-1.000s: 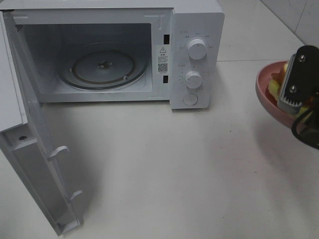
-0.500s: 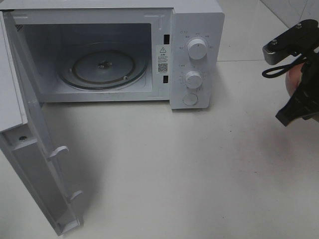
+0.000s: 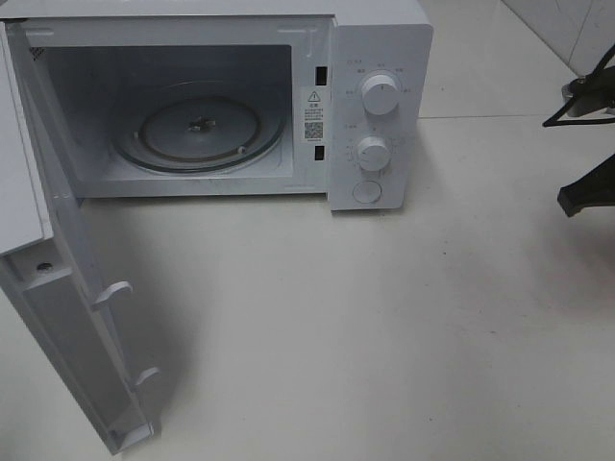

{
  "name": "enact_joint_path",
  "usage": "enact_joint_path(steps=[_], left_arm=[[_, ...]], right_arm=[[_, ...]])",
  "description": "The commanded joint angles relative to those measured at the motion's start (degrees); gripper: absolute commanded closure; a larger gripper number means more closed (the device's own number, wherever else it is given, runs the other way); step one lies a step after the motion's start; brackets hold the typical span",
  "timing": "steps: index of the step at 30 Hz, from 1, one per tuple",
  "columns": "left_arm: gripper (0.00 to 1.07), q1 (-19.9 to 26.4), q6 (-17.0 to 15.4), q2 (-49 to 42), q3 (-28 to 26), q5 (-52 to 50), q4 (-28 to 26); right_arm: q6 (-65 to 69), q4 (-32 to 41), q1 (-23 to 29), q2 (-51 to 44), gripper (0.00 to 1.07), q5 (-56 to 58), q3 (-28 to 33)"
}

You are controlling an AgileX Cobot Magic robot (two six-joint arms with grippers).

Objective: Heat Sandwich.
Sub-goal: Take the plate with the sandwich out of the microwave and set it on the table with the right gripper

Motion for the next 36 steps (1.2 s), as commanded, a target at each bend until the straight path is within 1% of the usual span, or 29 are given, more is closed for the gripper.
enact_joint_path(steps=[1, 7, 15, 22, 26, 27, 28, 29, 30, 31, 32, 33, 34, 36], left_arm=[[0.39, -0.3, -0.2, -0.3, 0.1, -0.9, -0.2], [0.39, -0.3, -0.2, -0.3, 0.1, -0.9, -0.2], [0.39, -0.3, -0.2, -0.3, 0.1, -0.9, -0.2], [0.39, -0.3, -0.2, -0.3, 0.1, -0.9, -0.2], [0.39, -0.3, -0.2, -0.3, 0.1, -0.9, -0.2], [0.39, -0.3, -0.2, -0.3, 0.1, -0.9, -0.2], [0.39, -0.3, -0.2, -0.3, 0.1, -0.9, -0.2], [0.39, -0.3, -0.2, -0.3, 0.1, -0.9, -0.2], [0.39, -0.3, -0.2, -0.3, 0.1, -0.9, -0.2], [0.39, -0.3, -0.2, -0.3, 0.1, -0.9, -0.2], [0.39, -0.3, -0.2, -0.3, 0.1, -0.9, -0.2], [0.39, -0.3, -0.2, -0.3, 0.1, -0.9, -0.2], [0.39, -0.3, -0.2, -0.3, 0.1, -0.9, -0.2], [0.39, -0.3, -0.2, -0.3, 0.1, -0.9, -0.2]], right_arm=[[0.3, -1.8, -1.8, 1.7, 1.07, -3.0, -0.5], [0.3, -1.9, -1.8, 5.2, 1.07, -4.8, -0.5], [1.5, -1.9, -1.8, 13.4, 1.07, -9.0, -0.5], [4.9, -1.9, -1.8, 15.9, 1.06, -10.8, -0.5], [5.4, -1.9, -1.8, 16.5, 1.03, -11.9, -0.5], [5.4, -1.9, -1.8, 16.5, 1.0, -12.3, -0.5], [5.5, -1.9, -1.8, 16.5, 0.94, -12.7, -0.5], [5.5, -1.9, -1.8, 16.5, 0.89, -12.8, -0.5], [5.5, -1.9, -1.8, 16.5, 0.89, -12.8, -0.5], [5.5, -1.9, -1.8, 16.5, 0.85, -13.1, -0.5], [5.5, -1.9, -1.8, 16.5, 0.8, -13.3, -0.5], [5.5, -1.8, -1.8, 16.5, 0.69, -13.3, -0.5], [5.5, -1.8, -1.8, 16.5, 0.69, -13.3, -0.5], [5.5, -1.7, -1.8, 16.5, 0.59, -13.2, -0.5]])
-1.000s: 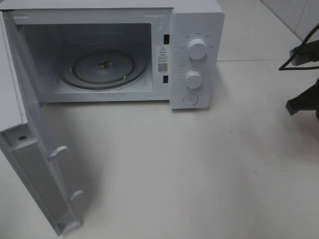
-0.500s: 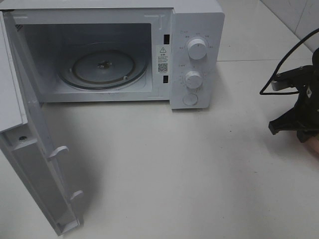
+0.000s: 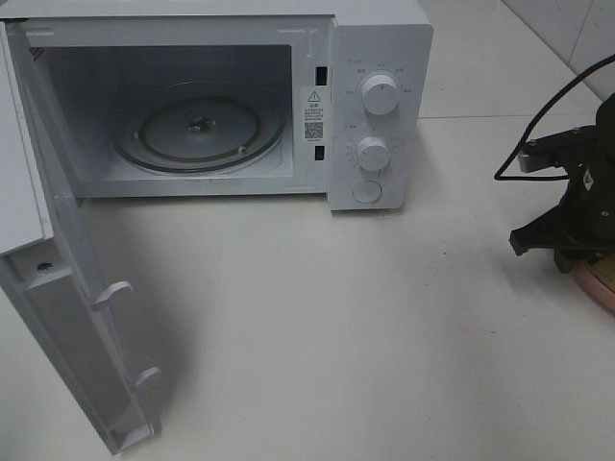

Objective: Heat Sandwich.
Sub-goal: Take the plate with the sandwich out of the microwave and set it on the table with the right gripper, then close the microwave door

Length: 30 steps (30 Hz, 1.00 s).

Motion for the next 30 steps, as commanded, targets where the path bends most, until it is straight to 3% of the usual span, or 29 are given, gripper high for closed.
enact_joint_path(steps=[1, 15, 25, 30], left_arm=[[0.39, -0.3, -0.2, -0.3, 0.1, -0.9, -0.2], [0.39, -0.3, -0.2, -0.3, 0.1, -0.9, -0.2], [0.39, -0.3, -0.2, -0.3, 0.1, -0.9, -0.2], [0.39, -0.3, -0.2, -0.3, 0.1, -0.9, -0.2]], right_arm=[[0.5, -0.5, -0.1, 0.0, 0.52, 0.2, -0.3], [-0.1, -0.2, 1.8, -4.2, 0.4, 0.9, -0.3], [-0.3, 4.6, 3.4, -10.7, 0.32, 2.6, -0.3], [-3.6, 8.5, 3.3, -12.2, 0.32, 10.0, -3.2]])
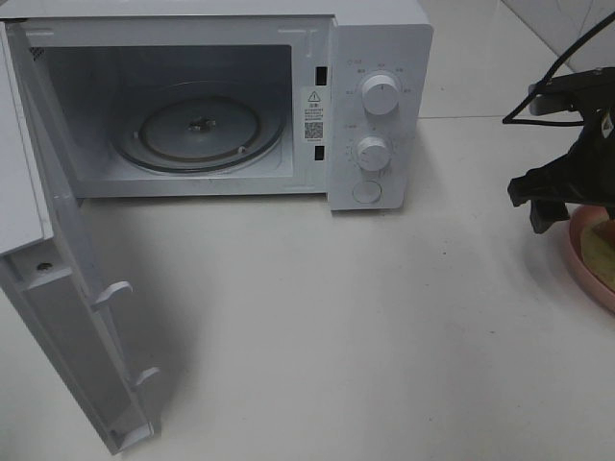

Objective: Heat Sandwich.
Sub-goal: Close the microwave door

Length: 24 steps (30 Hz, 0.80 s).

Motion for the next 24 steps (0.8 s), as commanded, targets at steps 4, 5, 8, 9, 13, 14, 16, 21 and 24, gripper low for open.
enact_joint_path(steps=[4, 5, 8, 9, 13, 14, 16, 21, 24], left_arm=[[0.39, -0.3, -0.2, -0.3, 0.1, -0.9, -0.2], [0.39, -0.3, -0.2, -0.3, 0.1, -0.9, -0.2], [0.39, -0.3, -0.2, -0.3, 0.1, -0.9, -0.2], [0.39, -0.3, -0.2, -0.3, 0.1, -0.9, -0.2], [0.39, -0.3, -0.2, -0.3, 0.1, -0.9, -0.2], [0.39, -0.3, -0.2, -0.3, 0.1, -0.9, -0.2], [0.39, -0.3, -0.2, -0.3, 0.1, -0.9, -0.2], [0.39, -0.3, -0.2, -0.3, 0.1, -0.9, -0.2], [0.39, -0.3, -0.2, -0.3, 0.1, -0.9, -0.2]], right_arm=[[-7.7, 5.4, -0.1, -1.1, 0.32, 12.8, -6.6], [-8.6, 6.3, -0.1, -1.1, 0.32, 14.3, -7.6], [-14.3, 10.1, -0.1, -1.1, 0.32, 19.9, -11.9], [-14.3, 10.1, -0.1, -1.1, 0.32, 19.9, -11.9], [-19.0, 13.0, -0.1, -1.1, 0.32, 28.3, -16.3], [-19.0, 13.0, -0.1, -1.1, 0.32, 28.3, -16.3], [-19.0, 13.1, -0.7, -1.1, 0.32, 32.3, -18.0], [-21.9, 17.9, -5.3, -3.4, 0.32, 36.3, -18.4], [-23.3, 19.1, -7.8, -6.1, 0.32, 38.8, -18.3]])
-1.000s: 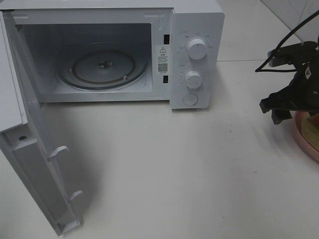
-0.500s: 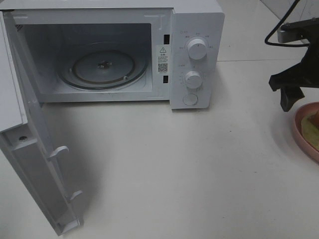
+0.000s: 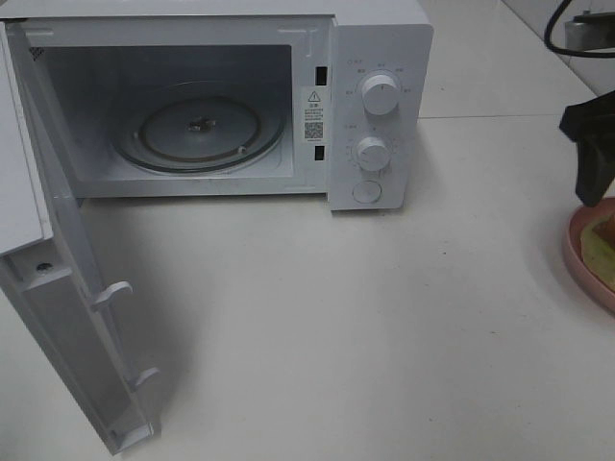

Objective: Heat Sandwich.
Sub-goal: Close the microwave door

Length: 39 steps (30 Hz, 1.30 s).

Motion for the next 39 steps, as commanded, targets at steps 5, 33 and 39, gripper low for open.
enact_joint_path(steps=[5, 33, 39], left_arm=[[0.39, -0.3, -0.2, -0.3, 0.1, -0.9, -0.2], [0.39, -0.3, -0.2, -0.3, 0.1, -0.9, -0.2], [0.39, -0.3, -0.2, -0.3, 0.1, -0.9, -0.2]], right_arm=[[-1.8, 1.8, -4.3, -9.7, 0.32, 2.9, 0.1], [1.4, 1.8, -4.3, -59.8, 0.32, -6.1, 33.7], [1.1, 1.8, -4.3, -67.0, 0.32, -10.0, 40.0]])
